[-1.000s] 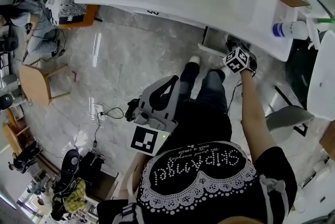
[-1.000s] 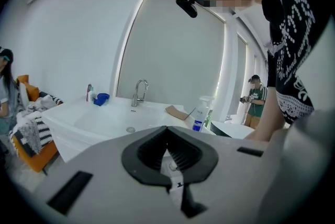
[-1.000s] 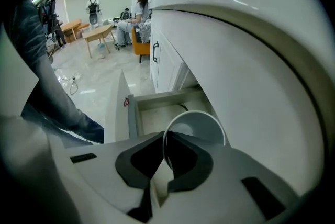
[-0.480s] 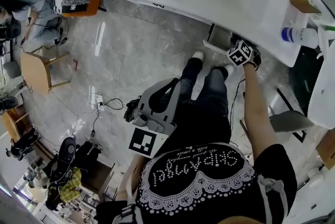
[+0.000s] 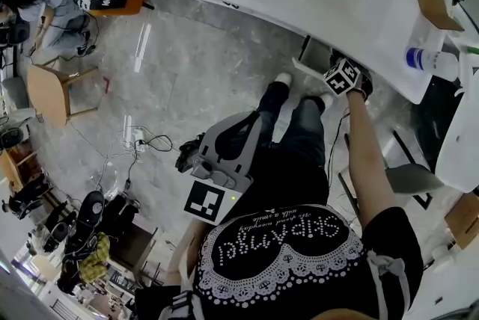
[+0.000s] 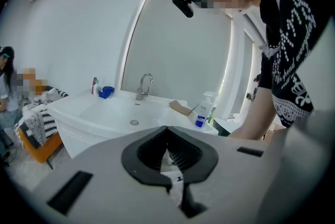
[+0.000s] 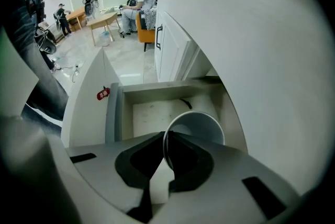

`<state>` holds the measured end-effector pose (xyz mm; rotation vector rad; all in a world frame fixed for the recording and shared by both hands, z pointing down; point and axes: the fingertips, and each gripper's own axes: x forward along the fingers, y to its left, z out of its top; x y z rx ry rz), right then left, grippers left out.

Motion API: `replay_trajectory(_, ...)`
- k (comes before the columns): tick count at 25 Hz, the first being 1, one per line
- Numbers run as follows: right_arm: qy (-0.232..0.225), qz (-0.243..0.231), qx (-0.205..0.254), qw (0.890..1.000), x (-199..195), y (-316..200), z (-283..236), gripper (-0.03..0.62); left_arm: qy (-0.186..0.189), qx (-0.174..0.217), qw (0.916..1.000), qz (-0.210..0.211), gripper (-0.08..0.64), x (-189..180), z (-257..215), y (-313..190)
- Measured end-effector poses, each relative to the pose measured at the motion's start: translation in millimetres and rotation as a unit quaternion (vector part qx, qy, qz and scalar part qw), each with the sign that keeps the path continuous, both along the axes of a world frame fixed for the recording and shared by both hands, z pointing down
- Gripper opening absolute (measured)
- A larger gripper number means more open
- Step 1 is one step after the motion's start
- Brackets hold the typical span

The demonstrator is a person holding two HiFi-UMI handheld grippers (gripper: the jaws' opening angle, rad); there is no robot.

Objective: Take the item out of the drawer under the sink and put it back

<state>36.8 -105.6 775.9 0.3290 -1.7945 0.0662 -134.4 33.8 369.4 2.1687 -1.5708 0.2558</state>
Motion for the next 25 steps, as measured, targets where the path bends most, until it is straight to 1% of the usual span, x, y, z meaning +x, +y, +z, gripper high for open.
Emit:
replay_trajectory(2, -0.001, 0.001, 0.006, 1.0, 1, -2, -1, 0.026, 0.003, 0.003, 1.0, -0.002, 0.003, -2, -1, -1)
replay_trajectory(4, -0.005, 0.004, 0.001, 1.0, 1, -1, -3, 0.034, 0.006, 0.005, 1.0, -0.004, 0.003, -3, -3, -2)
replay_trajectory(6, -0.009, 0.006, -0.012, 1.0, 1, 1, -3, 0.094, 0.007, 0.008, 0.9999, -0.002, 0.003, -3, -3, -3)
replay_trajectory(8, -0.011, 0.006, -0.019, 1.0, 1, 3, -4, 0.1, 0.008, 0.01, 0.9999, 0.001, 0.004, -2, -4, -4)
replay_trajectory(13, -0.022, 0.011, 0.0, 1.0, -2, -1, -16, 0.1, 0.012, 0.016, 0.9998, 0.007, 0.004, -4, -7, -5)
replay_trajectory(19, -0.069, 0.049, 0.029, 0.996, -13, 2, -47, 0.1, 0.02, 0.039, 0.9988, 0.022, 0.003, -2, -14, -12)
replay_trajectory(22, -0.105, 0.088, 0.052, 0.989, -17, 5, -69, 0.098, 0.021, 0.057, 0.9974, 0.039, 0.003, 3, -16, -22)
replay_trajectory(23, -0.12, 0.099, 0.064, 0.986, -16, 7, -79, 0.093, 0.022, 0.062, 0.9968, 0.045, 0.003, 7, -16, -26)
replay_trajectory(25, -0.155, 0.119, 0.086, 0.977, -10, 15, -105, 0.033, 0.029, 0.067, 0.9956, 0.059, 0.003, 18, -15, -31)
